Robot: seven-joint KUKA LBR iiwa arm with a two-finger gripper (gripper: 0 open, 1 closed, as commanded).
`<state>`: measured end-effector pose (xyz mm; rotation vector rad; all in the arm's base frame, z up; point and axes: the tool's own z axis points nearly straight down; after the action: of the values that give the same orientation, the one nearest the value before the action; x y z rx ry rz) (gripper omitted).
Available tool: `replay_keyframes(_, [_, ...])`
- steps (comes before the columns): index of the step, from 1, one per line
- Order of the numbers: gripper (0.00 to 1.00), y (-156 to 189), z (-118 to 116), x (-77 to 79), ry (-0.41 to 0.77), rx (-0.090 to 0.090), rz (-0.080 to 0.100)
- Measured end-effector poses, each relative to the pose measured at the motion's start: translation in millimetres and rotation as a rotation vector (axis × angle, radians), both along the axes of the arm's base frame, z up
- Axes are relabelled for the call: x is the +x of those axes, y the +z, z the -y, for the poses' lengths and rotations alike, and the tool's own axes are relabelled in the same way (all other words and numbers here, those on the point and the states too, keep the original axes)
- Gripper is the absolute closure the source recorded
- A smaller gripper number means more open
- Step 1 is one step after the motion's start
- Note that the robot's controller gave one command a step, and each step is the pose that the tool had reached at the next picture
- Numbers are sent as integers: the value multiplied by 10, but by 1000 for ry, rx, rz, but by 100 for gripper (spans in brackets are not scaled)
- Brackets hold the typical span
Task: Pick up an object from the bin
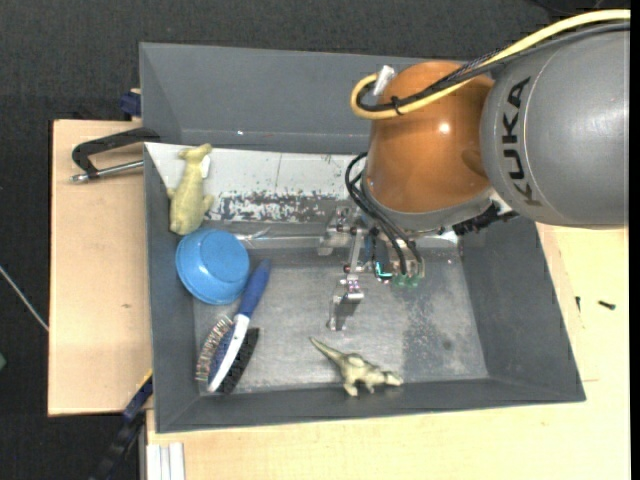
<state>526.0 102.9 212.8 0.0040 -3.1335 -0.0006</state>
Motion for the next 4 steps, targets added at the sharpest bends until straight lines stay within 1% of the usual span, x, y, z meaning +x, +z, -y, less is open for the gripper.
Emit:
replay_keyframes(1, [0,-1111,-694,188,304,3,23])
replay_keyframes(2, [0,-1378,-991,555,207,-2,14])
replay_keyframes(3, [100,-1369,-993,556,207,-1,15])
replay_keyframes(4, [100,-401,-1041,650,239,1,20])
